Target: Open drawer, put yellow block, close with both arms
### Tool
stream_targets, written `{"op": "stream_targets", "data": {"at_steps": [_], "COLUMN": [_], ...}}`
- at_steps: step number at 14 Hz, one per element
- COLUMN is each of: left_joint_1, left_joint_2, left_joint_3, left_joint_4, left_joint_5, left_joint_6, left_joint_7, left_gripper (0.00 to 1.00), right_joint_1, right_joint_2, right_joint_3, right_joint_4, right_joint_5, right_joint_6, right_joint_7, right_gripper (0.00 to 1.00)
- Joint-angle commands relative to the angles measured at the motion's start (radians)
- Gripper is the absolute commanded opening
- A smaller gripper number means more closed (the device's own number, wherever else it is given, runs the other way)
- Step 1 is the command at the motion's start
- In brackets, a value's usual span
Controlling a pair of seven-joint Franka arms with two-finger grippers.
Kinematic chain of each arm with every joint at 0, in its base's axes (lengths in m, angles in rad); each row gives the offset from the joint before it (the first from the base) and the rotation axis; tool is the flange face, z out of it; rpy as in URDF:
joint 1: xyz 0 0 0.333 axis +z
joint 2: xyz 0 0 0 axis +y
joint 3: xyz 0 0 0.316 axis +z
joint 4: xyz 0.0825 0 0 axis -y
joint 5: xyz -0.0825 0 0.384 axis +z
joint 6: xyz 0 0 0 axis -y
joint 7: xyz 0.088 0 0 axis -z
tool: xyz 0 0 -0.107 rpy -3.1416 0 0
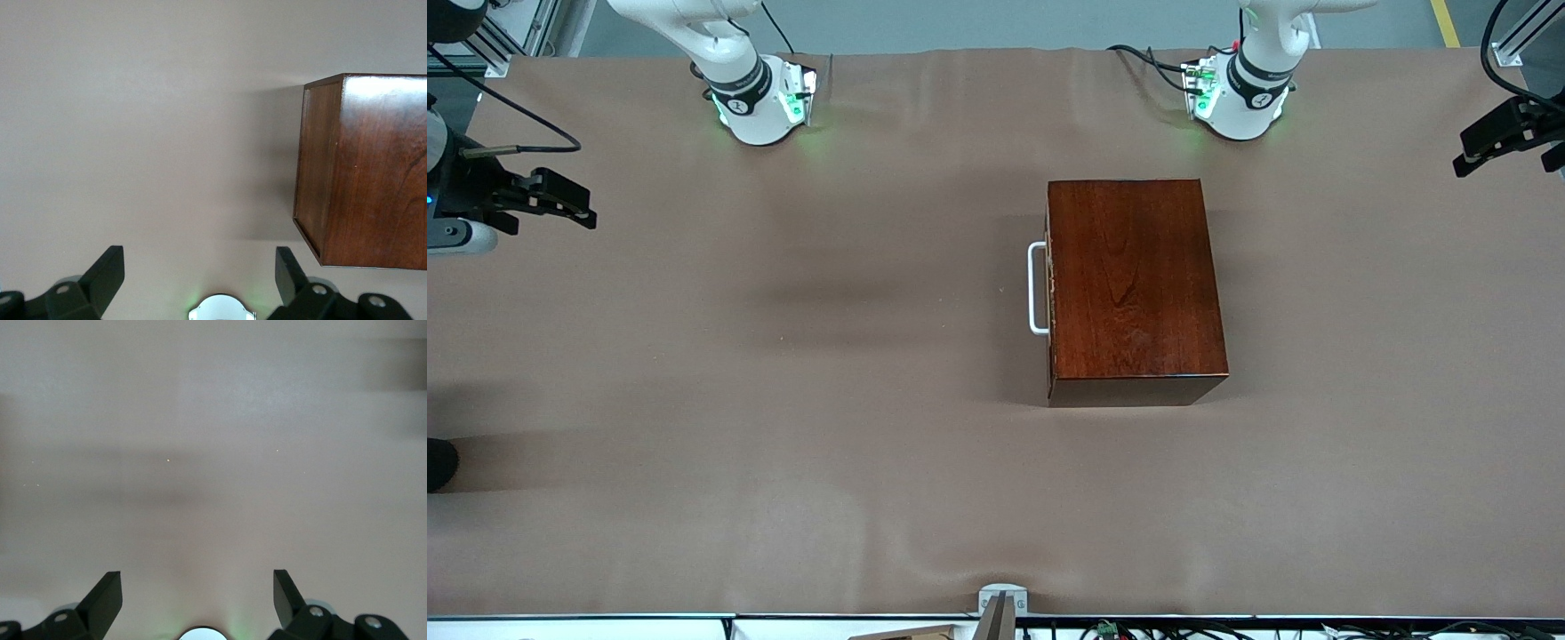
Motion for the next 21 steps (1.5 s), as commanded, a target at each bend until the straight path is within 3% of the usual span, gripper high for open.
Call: {"op": "stream_targets", "data": {"at_steps": [1, 5, 11, 21], "left_joint_1": [0.013, 0.015, 0.007, 0.013], "left_joint_2": [-0.026, -0.076, -0.066, -0.049], "left_joint_3": [-0.019, -0.027, -0.030, -0.030], "left_joint_4": [-0.010, -0.073, -0.037, -0.012], "left_joint_5": [0.022, 0.021, 0.085, 0.076], "left_joint_6": [-0.001, 0.003, -0.003, -0.020], "left_joint_7": [0.008, 0.006, 0.020, 0.020], "left_gripper": [1.00, 1.00, 1.00, 1.00], "right_joint_1": [0.001, 0.002, 0.004, 0.005], "right_joint_2": [-0.026, -0.026, -0.026, -0.026], "right_joint_3": [0.001, 0.001, 0.001, 0.003], "right_joint_4": [-0.025, -0.025, -0.025, -0.025], "right_joint_5": [-0.007, -0.007, -0.005, -0.005], "right_joint_6": [0.001, 0.001, 0.000, 0.000], "right_joint_7": [-0.003, -0.003, -0.001, 0.003], "right_gripper": [1.00, 1.00, 1.00, 1.00]}}
